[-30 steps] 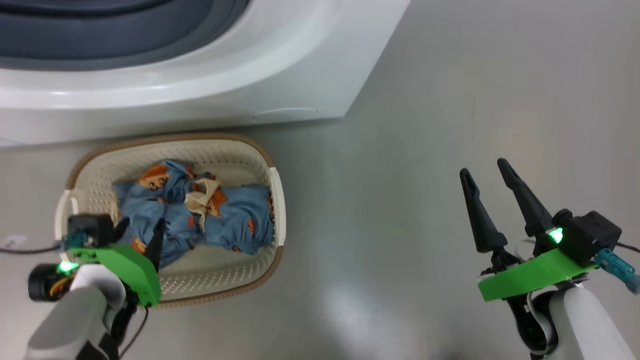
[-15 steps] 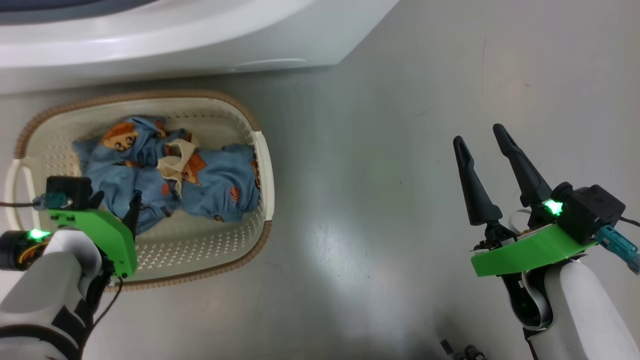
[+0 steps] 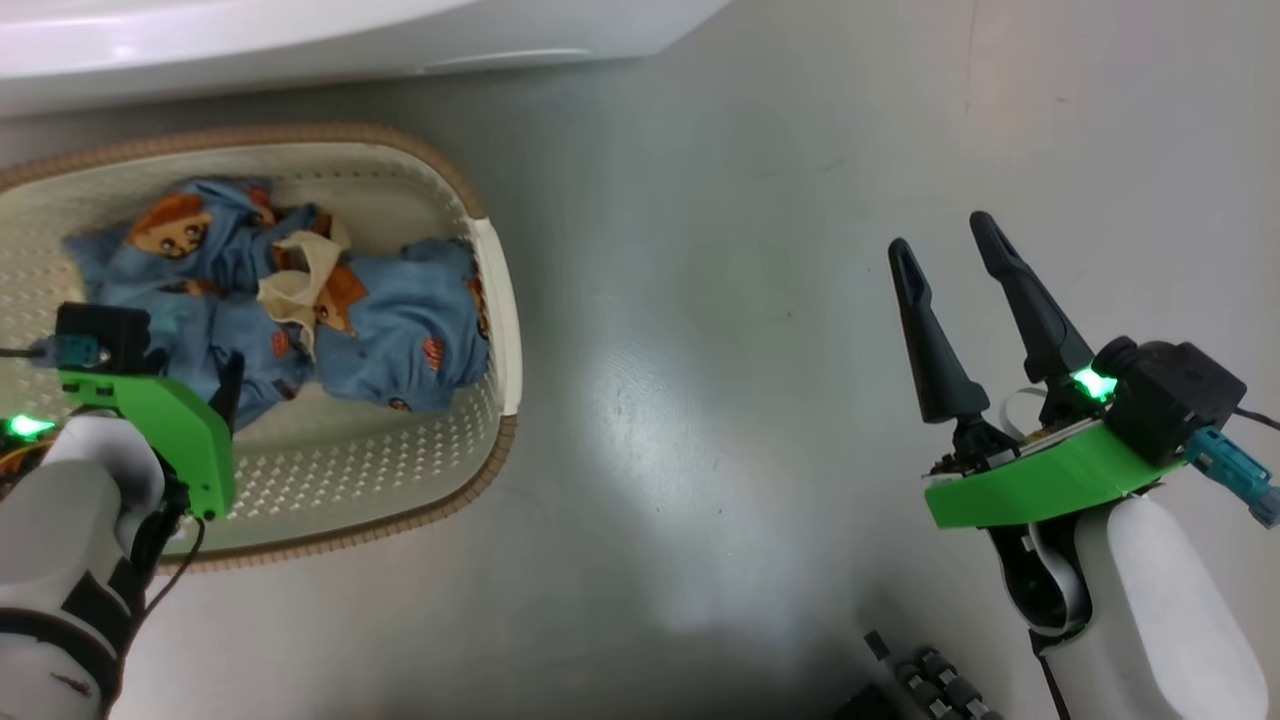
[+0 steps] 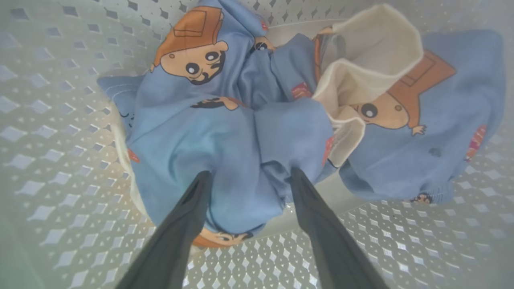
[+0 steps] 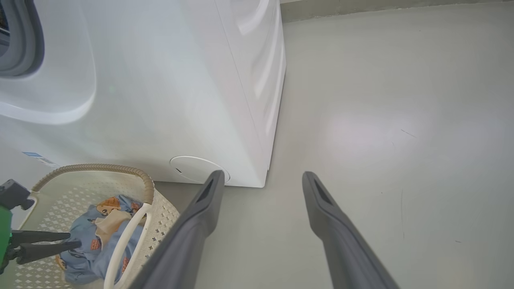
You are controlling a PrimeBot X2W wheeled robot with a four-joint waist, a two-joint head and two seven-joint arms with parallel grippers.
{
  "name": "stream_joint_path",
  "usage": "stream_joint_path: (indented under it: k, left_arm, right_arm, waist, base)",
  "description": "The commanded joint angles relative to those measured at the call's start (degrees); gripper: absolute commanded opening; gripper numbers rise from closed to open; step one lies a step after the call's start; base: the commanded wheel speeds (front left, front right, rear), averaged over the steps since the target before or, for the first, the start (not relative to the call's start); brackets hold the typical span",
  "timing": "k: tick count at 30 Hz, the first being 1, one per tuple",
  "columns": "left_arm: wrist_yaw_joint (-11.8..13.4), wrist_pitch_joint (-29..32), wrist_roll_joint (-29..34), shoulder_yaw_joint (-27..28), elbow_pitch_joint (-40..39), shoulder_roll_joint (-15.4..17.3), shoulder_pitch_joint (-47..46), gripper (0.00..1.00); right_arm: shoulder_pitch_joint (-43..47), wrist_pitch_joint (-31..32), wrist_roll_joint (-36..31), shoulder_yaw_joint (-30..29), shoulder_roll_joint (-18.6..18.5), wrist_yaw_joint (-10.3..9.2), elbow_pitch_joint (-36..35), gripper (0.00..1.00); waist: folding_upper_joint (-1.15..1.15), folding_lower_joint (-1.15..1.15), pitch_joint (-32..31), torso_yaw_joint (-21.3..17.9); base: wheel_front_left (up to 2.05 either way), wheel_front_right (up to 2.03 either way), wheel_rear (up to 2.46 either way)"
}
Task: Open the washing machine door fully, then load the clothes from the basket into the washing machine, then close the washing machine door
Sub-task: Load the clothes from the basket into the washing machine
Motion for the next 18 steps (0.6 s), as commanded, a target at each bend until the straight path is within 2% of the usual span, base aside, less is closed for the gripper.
stream_joint_path:
  k: [1,13,14,15,17,18]
  left_arm:
    - [-0.1,0.0,-0.4,0.7,0.2,2.7,0.0,1.00]
    - [-0.1,1.0,-3.4,-2.7,1.3,3.4,-2.1,1.00]
    - [-0.1,1.1,-3.6,-2.9,1.4,3.4,-2.1,0.92]
    - [-0.1,1.2,-3.9,-3.1,1.5,3.5,-2.1,0.47]
    - [-0.1,1.3,-4.4,-3.6,1.5,3.6,-2.1,0.00]
    - [-0.1,1.4,-5.0,-4.0,1.6,3.7,-2.1,0.00]
  right_arm:
    - [0.8,-0.7,-0.4,1.2,0.4,0.09,-1.4,1.00]
    - [0.2,-0.7,-0.5,1.4,0.7,0.09,-1.7,1.00]
    - [0.2,-0.7,-0.5,1.5,0.6,0.09,-1.7,1.00]
    - [0.2,-0.7,-0.5,1.5,0.6,0.09,-1.7,1.00]
    - [0.1,-0.7,-0.5,1.6,0.6,0.09,-1.7,1.00]
    - [0.1,-0.7,-0.5,1.7,0.5,0.09,-1.7,1.00]
  waist:
    - [0.00,0.00,0.7,-0.4]
    - [0.00,0.00,2.1,-0.9]
    - [0.00,0.00,2.1,-0.9]
    - [0.00,0.00,2.1,-0.9]
    - [0.00,0.00,2.0,-1.0]
    - [0.00,0.00,1.9,-0.9]
  base:
    - [0.00,0.00,0.00]
    - [0.00,0.00,0.00]
    - [0.00,0.00,0.00]
    - [0.00,0.00,0.00]
    - [0.00,0.00,0.00]
    - [0.00,0.00,0.00]
